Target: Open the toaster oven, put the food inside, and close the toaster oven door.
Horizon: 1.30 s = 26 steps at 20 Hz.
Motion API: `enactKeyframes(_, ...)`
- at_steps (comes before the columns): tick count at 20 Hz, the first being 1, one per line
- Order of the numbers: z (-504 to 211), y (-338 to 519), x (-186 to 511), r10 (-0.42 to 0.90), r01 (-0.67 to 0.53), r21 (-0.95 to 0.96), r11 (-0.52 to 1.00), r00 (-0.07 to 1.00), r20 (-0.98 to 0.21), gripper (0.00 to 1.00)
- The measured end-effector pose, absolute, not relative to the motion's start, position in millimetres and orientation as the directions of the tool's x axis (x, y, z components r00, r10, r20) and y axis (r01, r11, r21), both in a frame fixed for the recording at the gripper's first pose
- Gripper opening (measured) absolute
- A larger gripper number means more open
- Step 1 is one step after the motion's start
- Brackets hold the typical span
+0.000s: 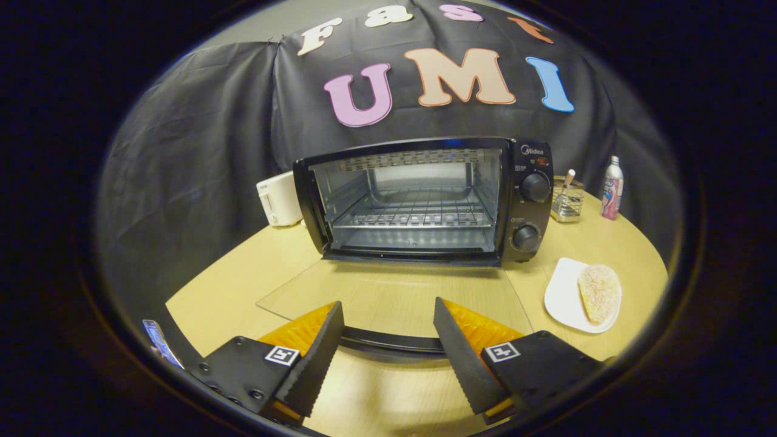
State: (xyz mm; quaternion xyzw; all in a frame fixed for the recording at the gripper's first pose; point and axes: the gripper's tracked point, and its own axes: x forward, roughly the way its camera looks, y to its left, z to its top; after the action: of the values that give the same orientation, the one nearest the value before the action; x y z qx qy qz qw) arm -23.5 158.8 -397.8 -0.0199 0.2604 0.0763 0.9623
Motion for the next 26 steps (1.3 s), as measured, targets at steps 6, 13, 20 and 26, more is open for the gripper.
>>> enactKeyframes(6,-411.8,160.0,-15.3,0.122,-0.155,-0.023,0.988,0.851,-0.511,0.95)
enactKeyframes(13,-405.6,161.4,-16.7,0.149,-0.167,0.004,0.986,0.87,-0.469,0.95)
enactKeyframes(20,-373.1,145.3,-44.7,0.163,-0.172,0.013,0.985,0.904,-0.395,0.96)
enactKeyframes(26,-349.0,78.2,-65.2,0.049,-0.065,-0.03,0.997,0.926,-0.375,0.96)
